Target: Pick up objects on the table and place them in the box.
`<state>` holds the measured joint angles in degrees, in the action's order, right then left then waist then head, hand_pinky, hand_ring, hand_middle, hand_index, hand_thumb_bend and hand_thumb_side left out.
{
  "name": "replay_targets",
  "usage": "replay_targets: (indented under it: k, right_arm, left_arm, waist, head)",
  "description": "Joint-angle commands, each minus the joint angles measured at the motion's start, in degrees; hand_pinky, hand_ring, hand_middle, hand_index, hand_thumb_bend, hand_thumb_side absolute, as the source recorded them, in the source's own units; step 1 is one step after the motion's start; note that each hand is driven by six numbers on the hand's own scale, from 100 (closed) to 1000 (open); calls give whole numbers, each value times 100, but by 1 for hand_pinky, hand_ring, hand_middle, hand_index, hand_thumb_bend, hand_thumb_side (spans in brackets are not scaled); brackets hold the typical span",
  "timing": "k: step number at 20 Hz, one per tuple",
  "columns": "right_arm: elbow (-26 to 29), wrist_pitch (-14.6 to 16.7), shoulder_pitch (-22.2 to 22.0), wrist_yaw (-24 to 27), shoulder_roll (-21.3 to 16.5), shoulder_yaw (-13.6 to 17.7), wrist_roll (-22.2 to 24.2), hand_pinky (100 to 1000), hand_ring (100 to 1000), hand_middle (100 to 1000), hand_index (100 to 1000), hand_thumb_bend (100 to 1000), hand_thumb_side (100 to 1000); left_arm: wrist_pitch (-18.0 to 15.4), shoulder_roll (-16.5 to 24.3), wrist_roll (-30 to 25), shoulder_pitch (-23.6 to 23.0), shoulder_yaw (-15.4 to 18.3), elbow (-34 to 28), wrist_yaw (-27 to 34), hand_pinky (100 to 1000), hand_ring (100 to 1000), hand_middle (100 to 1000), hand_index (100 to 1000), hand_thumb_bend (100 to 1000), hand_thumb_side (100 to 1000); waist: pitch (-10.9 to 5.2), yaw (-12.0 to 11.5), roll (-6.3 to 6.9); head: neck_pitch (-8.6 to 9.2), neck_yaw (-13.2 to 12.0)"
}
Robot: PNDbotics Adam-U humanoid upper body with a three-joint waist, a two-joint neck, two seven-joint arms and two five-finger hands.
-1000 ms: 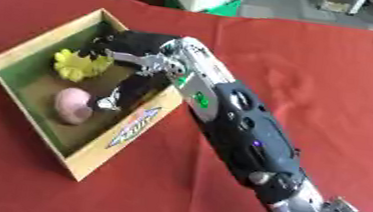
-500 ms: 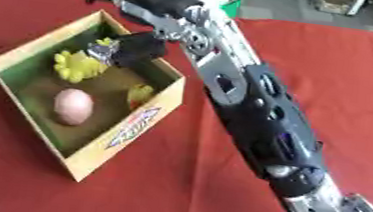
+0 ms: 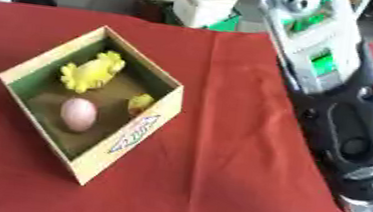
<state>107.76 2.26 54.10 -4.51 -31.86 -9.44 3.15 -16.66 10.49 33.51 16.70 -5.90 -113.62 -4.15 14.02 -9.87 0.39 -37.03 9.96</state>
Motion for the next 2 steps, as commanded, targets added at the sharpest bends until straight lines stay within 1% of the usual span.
replay_targets:
  k: [1, 2]
  right_arm:
    - [379, -74, -17, 735, -550, 284, -601, 711, 857, 796, 907, 100, 1000]
    - [471, -78, -73, 906, -705, 359, -779, 709, 857, 796, 906, 100, 999]
  left_arm:
    - [-5, 199, 61, 61, 86, -97, -71, 709, 649, 688, 767, 100, 872]
    - [-5, 228, 77, 51, 103, -97, -87, 710, 652, 689, 767, 100, 872]
  waist:
    - [-146, 49, 24]
    - [-161, 75, 30]
  head:
    - [-132, -99]
    - [-177, -141]
